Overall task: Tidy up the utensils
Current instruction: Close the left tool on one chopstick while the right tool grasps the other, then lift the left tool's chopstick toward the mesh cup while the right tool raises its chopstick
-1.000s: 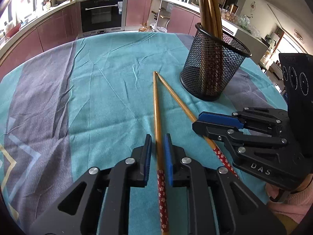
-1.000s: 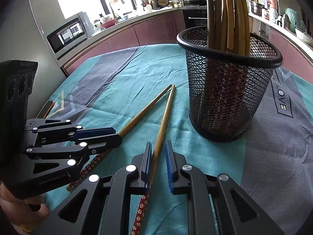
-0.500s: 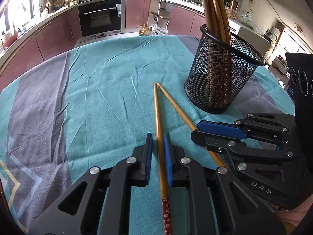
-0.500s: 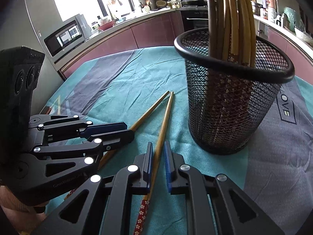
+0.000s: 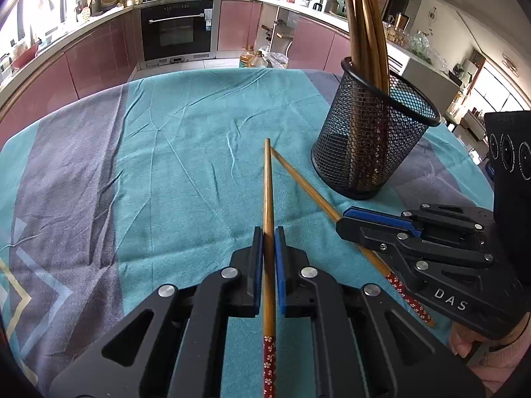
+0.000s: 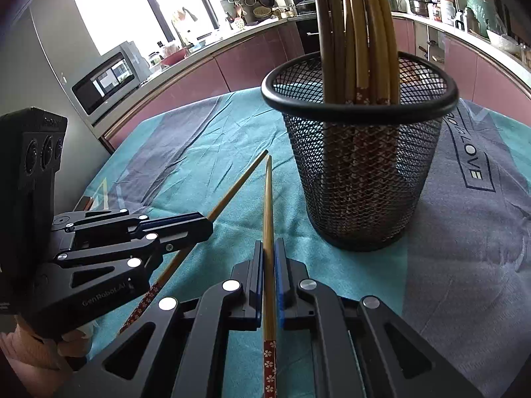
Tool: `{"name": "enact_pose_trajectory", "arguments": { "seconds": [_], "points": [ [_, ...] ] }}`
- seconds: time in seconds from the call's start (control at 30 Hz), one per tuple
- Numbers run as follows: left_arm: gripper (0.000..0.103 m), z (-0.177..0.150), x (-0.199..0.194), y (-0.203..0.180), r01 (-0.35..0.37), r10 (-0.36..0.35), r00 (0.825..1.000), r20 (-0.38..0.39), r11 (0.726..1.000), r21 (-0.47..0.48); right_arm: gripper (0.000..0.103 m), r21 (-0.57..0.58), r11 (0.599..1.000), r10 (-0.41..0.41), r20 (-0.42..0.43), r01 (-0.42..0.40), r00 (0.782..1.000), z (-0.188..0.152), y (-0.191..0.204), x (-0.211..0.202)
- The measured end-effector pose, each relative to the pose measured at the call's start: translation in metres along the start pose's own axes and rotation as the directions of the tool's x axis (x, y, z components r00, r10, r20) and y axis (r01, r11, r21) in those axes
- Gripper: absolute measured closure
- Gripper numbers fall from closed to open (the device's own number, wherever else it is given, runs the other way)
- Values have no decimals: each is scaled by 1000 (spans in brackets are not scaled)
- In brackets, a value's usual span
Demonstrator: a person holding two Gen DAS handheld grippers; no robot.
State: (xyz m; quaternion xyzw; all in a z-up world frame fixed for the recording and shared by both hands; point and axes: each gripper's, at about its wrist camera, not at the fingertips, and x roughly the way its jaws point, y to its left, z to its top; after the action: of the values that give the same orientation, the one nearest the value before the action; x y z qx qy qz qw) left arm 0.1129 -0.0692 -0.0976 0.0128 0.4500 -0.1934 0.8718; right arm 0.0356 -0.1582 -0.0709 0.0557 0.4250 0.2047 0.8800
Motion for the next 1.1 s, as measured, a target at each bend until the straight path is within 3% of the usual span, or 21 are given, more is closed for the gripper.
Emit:
{"name": "enact_pose_trajectory", "arguments": {
  "seconds": [0.7,1.1],
  "points": [
    [95,-1,-56,5,84,-83,993,83,996,-8,97,-3,994,109,112,-109,988,-3,-1,-52],
    [95,1,-79,-4,123,-124,985,123,992,13,97,-8,991,132,169,-132,977,-3,-4,-74]
  ]
}}
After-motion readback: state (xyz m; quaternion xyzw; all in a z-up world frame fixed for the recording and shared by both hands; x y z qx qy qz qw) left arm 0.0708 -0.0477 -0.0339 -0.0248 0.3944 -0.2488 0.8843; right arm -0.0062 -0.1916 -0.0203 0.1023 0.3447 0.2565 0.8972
